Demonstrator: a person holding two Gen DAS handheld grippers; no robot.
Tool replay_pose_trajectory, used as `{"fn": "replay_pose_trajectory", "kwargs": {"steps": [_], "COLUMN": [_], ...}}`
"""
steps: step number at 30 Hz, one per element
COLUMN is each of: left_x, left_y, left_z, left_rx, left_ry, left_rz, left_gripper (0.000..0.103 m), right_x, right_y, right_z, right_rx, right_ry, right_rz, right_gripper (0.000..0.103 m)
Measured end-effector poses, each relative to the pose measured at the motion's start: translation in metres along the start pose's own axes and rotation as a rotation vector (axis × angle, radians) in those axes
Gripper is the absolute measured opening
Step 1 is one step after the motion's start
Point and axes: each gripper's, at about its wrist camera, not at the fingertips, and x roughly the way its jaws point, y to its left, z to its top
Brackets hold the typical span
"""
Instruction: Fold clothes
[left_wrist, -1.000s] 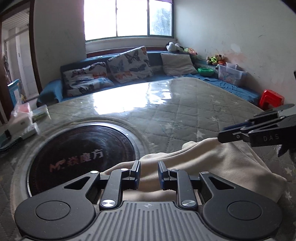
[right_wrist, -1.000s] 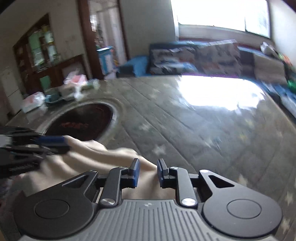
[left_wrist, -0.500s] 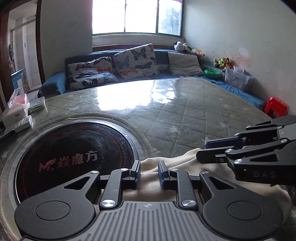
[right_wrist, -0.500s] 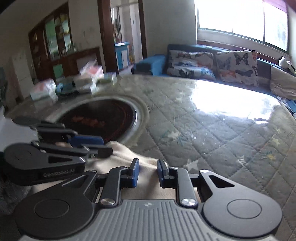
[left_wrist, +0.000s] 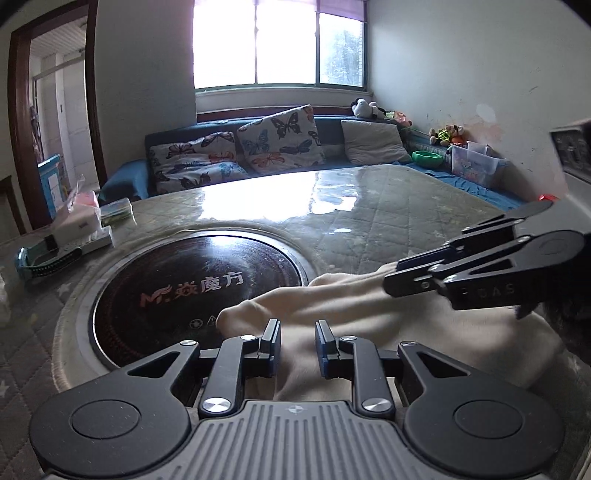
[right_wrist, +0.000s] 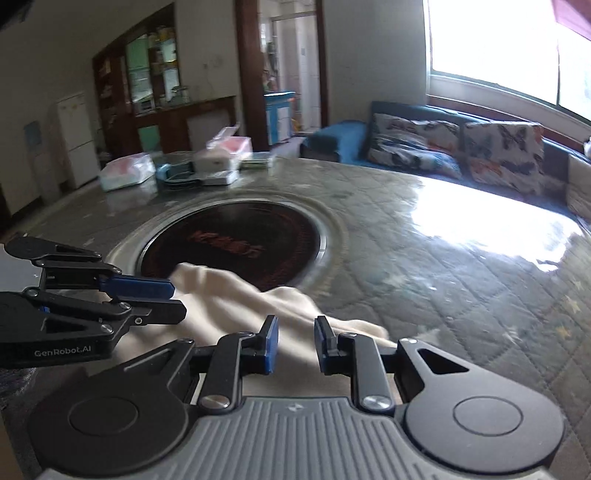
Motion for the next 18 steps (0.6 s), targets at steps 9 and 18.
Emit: {"fn": "replay_pose_trajectory", "kwargs": {"steps": [9, 18], "left_x": [-0.009, -0.017], "left_y": [0.010, 0.016], "left_z": [-0.020, -0.024], "left_rx": [-0.036, -0.085], "left_ry": [0.023, 0.022], "left_rz": [0.025, 0.030], "left_gripper": [0.024, 0.024], "right_x": [0.016, 0.032], "right_y": [0.013, 0.046], "right_z": [0.003, 0.000], "right_rx": [-0.009, -0.105], "right_ry": [0.024, 0.040], "right_rz": [0.003, 0.057], "right_gripper": [0.021, 0.022]}}
